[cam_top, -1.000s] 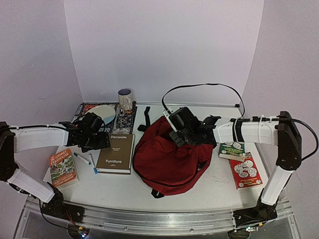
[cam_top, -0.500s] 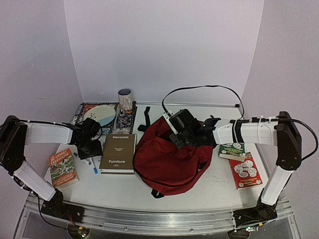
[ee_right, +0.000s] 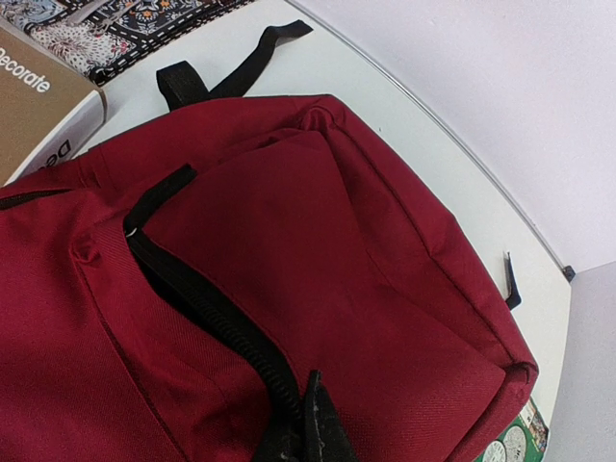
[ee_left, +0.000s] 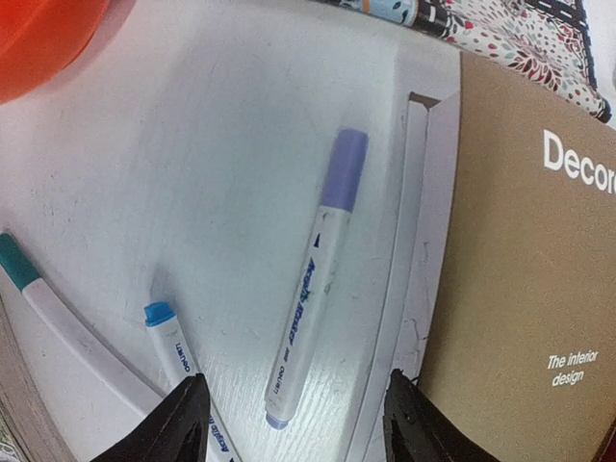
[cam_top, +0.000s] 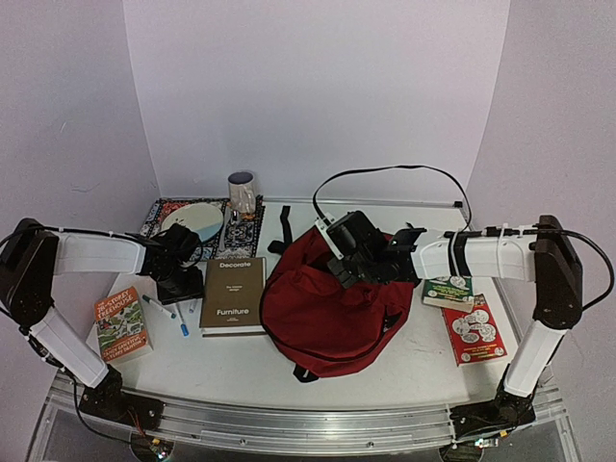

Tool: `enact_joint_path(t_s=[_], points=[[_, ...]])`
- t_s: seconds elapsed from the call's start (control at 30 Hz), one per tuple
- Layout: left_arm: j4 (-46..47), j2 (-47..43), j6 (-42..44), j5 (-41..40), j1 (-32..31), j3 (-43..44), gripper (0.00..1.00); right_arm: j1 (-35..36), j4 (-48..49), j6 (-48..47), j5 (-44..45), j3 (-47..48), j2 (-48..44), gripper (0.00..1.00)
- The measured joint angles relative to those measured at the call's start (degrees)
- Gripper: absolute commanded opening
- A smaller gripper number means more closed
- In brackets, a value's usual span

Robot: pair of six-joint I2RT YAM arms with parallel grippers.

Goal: Pack the student bag
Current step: Pick up the pen at the center of the board.

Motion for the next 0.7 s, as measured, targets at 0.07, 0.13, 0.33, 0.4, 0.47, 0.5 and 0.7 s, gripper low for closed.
enact_joint_path(t_s=[0.07,0.13,0.33,0.4,0.47,0.5,0.7], points=[[0.0,0.5,0.7,-0.5,0.1,0.8,0.55,0.0,0.0,0.0,0.0,0.0,0.0,0.00],[0.1,1.4,1.5,-0.8,0.5,1.8,0.53,0.0,0.0,-0.1,0.0,0.0,0.0,0.00],[0.3,6.1,4.7,0.0,2.7,4.9,0.42,0.0,0.0,-0.1,0.0,-0.3,0.0,0.00],[0.3,7.7,5.9,0.7,3.7,5.9,0.40,0.0,0.0,-0.1,0.0,-0.4,0.0,0.00],[0.4,9.0,6.7,1.3,4.5,6.4,0.39,0.0,0.0,-0.1,0.0,-0.4,0.0,0.00],[0.4,9.6,7.0,1.7,4.8,6.7,0.38,0.0,0.0,-0.1,0.0,-0.5,0.0,0.00],[0.2,12.9,8.9,4.5,5.6,8.6,0.37,0.0,0.0,-0.3,0.0,-0.5,0.0,0.00]])
